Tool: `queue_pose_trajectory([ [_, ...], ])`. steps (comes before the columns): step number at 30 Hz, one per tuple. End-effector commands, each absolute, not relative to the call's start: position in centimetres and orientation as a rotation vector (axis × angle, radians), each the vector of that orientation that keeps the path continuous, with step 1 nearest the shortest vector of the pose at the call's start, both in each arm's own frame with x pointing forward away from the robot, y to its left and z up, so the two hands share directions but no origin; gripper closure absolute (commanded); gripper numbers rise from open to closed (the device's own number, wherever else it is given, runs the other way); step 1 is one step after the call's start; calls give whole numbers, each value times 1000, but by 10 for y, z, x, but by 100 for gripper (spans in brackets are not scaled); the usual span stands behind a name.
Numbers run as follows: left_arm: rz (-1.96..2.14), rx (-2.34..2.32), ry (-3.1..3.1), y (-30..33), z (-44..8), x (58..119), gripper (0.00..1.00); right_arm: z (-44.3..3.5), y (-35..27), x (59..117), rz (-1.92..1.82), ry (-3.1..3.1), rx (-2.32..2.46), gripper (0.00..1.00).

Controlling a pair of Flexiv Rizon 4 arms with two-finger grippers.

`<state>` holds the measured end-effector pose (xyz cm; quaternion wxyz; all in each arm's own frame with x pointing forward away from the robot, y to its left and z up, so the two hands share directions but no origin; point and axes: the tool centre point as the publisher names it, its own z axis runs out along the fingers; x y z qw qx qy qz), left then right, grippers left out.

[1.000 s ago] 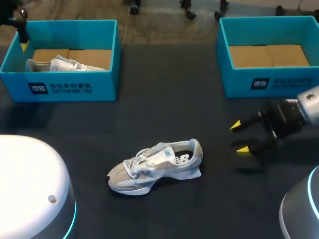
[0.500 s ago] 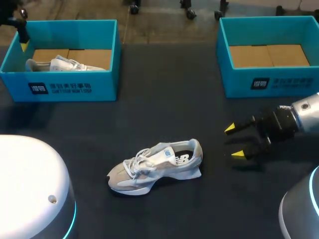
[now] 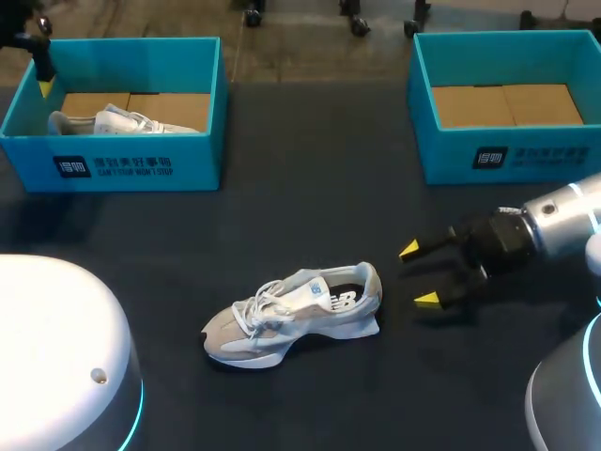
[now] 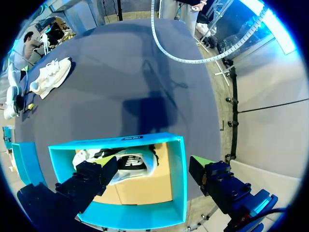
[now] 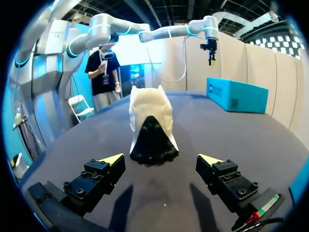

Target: Take the shoe out of the shoebox, open the shoe tongue, remove and reinsert the insole, then place the shoe into the shoebox

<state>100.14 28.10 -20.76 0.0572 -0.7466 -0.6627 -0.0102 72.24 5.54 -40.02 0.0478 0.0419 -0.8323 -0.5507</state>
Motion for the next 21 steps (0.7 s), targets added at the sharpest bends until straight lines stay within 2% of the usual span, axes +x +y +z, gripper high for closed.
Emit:
queue_pose_trajectory([
  [1, -34, -2265, -2008, 281, -207, 1001, 0, -405, 69, 721, -1689, -2530, 147, 0],
  [21, -34, -2265, -2008, 281, -207, 1001, 0, -411, 118, 709, -1697, -2453, 274, 0],
])
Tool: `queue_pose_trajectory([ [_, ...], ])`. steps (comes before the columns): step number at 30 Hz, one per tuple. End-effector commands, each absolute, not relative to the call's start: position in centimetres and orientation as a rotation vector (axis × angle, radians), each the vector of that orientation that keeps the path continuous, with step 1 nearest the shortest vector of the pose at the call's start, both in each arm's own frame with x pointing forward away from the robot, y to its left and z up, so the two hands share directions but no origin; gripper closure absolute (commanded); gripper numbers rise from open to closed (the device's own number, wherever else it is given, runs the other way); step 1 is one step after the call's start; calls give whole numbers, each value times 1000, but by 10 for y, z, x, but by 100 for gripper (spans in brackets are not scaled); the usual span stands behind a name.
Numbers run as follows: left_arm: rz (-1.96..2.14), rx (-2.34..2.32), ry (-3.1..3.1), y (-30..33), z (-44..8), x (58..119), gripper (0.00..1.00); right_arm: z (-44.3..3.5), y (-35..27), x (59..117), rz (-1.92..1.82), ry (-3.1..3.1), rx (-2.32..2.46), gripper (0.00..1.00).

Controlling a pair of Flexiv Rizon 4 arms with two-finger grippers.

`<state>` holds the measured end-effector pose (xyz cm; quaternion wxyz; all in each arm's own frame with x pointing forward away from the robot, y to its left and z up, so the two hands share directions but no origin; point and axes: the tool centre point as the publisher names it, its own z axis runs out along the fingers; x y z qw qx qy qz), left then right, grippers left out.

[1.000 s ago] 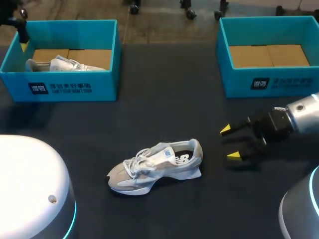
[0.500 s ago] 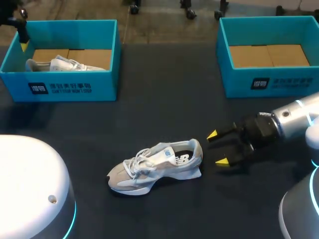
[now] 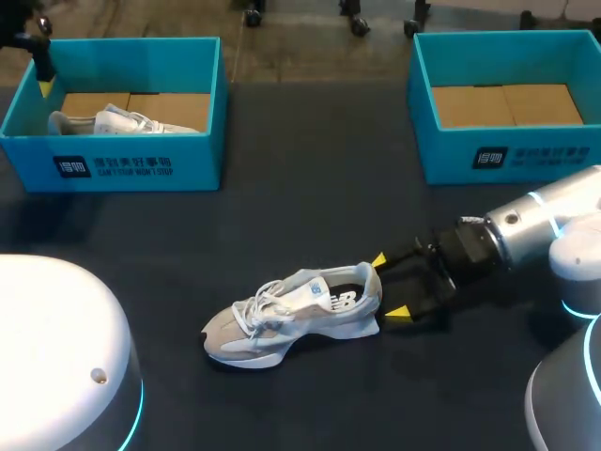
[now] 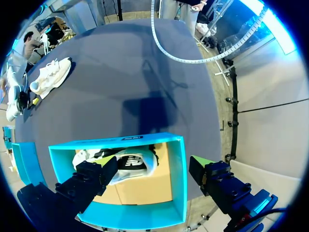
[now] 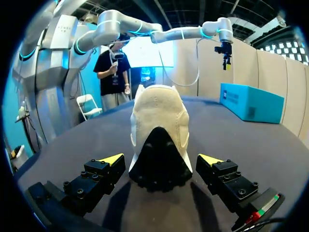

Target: Take the shoe out of the shoebox, open the shoe tongue, remove and reinsert the insole, then place the shoe into the shoebox

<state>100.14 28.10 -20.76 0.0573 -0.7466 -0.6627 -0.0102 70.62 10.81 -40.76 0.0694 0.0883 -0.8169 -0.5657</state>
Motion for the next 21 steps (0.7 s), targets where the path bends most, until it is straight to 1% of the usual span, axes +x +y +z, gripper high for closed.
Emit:
queue_pose_trajectory([
  [1, -34, -2265, -2008, 281, -207, 1001, 0, -412, 120, 708, -1697, -2451, 275, 0],
  [21, -34, -2265, -2008, 281, -207, 1001, 0, -419, 153, 696, -1766, -2402, 282, 0],
])
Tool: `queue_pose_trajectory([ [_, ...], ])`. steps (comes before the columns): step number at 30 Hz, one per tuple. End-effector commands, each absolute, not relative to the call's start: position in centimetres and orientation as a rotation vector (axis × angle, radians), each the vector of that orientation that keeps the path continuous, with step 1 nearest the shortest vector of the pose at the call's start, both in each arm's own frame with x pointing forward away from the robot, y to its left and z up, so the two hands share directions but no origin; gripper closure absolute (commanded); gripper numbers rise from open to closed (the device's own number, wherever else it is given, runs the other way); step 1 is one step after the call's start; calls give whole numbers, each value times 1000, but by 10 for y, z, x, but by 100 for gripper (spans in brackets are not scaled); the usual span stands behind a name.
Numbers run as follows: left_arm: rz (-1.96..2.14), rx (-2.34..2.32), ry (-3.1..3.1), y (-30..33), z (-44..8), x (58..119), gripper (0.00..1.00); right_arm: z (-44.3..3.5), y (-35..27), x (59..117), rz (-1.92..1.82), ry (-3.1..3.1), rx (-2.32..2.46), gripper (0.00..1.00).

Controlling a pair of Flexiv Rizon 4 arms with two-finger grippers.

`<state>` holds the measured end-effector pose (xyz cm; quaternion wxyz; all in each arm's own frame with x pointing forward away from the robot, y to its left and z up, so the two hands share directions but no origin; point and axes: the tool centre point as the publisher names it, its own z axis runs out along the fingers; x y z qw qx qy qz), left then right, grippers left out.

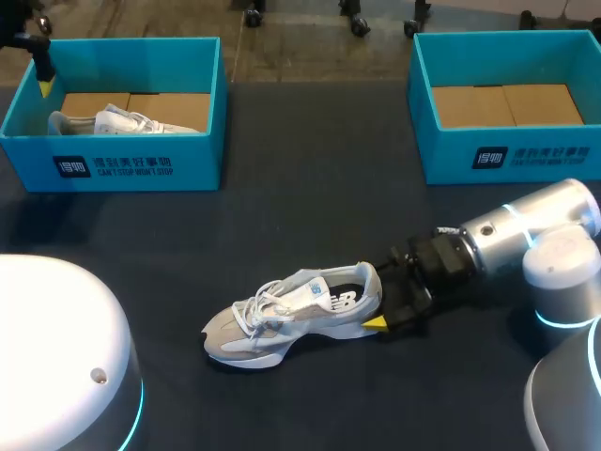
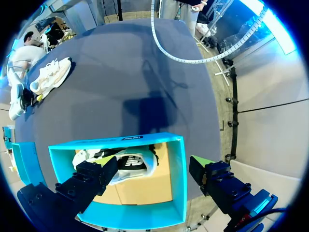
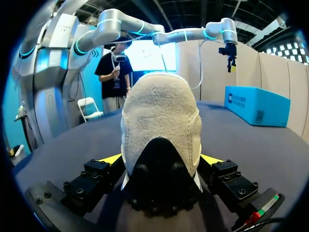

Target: Take the shoe out of the shoebox, open the shoe tongue, remove and reinsert the insole, then place the shoe into the shoebox

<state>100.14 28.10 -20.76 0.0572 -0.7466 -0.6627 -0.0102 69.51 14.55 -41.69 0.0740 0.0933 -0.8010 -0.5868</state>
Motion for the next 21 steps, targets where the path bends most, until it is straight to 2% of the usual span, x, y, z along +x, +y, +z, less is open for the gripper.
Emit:
queue_pose_trajectory([
  [1, -34, -2265, -2008, 281, -207, 1001, 0, -419, 155, 696, -1766, -2402, 283, 0],
  [15, -34, -2265, -2008, 281, -207, 1001, 0, -420, 164, 693, -1749, -2400, 253, 2],
  [18, -34, -2265, -2008, 281, -207, 1001, 0, -421, 164, 693, -1747, -2410, 242, 85],
  [19, -34, -2265, -2008, 281, -207, 1001, 0, -422, 165, 693, -1742, -2418, 237, 100],
  [21, -34, -2265, -2008, 281, -207, 1001, 0, -422, 165, 693, -1743, -2439, 223, 100],
])
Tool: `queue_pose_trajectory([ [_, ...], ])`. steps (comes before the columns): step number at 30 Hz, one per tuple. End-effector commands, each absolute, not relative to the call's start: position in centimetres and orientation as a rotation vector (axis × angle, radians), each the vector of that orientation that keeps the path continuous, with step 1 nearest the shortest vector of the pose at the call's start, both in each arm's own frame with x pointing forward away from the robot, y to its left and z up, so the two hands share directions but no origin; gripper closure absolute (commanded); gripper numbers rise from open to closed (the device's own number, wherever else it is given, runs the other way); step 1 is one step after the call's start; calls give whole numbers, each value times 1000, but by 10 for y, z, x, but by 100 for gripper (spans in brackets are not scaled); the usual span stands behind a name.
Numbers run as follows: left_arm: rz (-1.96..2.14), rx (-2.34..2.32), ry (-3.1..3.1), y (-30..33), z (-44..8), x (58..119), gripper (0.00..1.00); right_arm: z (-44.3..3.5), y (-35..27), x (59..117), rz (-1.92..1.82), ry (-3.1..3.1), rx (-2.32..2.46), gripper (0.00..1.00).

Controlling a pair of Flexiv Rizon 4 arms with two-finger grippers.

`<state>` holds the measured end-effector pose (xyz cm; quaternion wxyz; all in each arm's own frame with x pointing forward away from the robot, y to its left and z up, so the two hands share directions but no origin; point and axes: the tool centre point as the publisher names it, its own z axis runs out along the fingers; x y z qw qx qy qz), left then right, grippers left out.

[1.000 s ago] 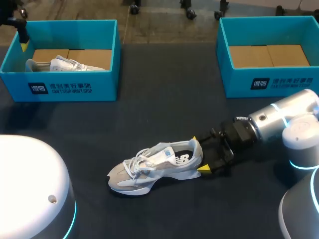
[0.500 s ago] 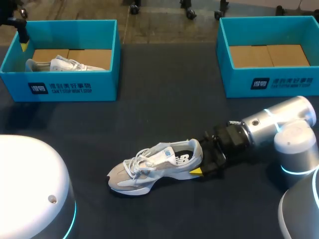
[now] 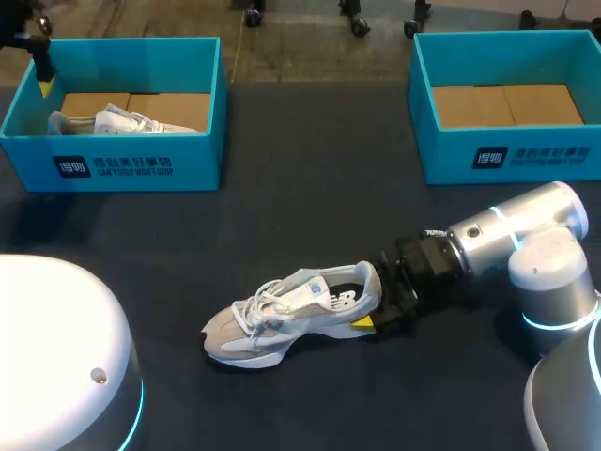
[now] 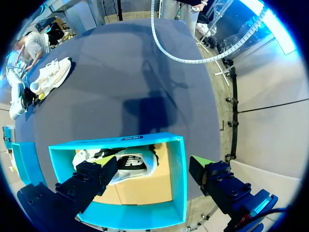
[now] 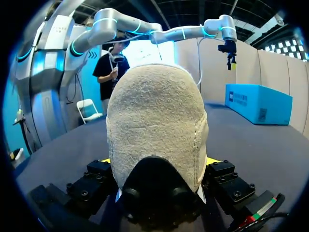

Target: Take the shoe out of the shoebox, open the shoe tongue, remove and reinsert the insole, then place the shoe into the shoebox

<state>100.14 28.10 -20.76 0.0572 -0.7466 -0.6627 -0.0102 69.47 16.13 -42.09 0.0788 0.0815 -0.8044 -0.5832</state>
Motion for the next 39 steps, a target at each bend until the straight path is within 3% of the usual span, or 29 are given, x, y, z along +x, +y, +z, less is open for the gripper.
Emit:
queue_pose_trajectory([
  [1, -34, -2265, -2008, 281, -207, 1001, 0, -421, 164, 692, -1741, -2455, 213, 100],
  [39, -34, -2265, -2008, 281, -207, 1001, 0, -425, 153, 690, -1838, -2544, 7, 100],
])
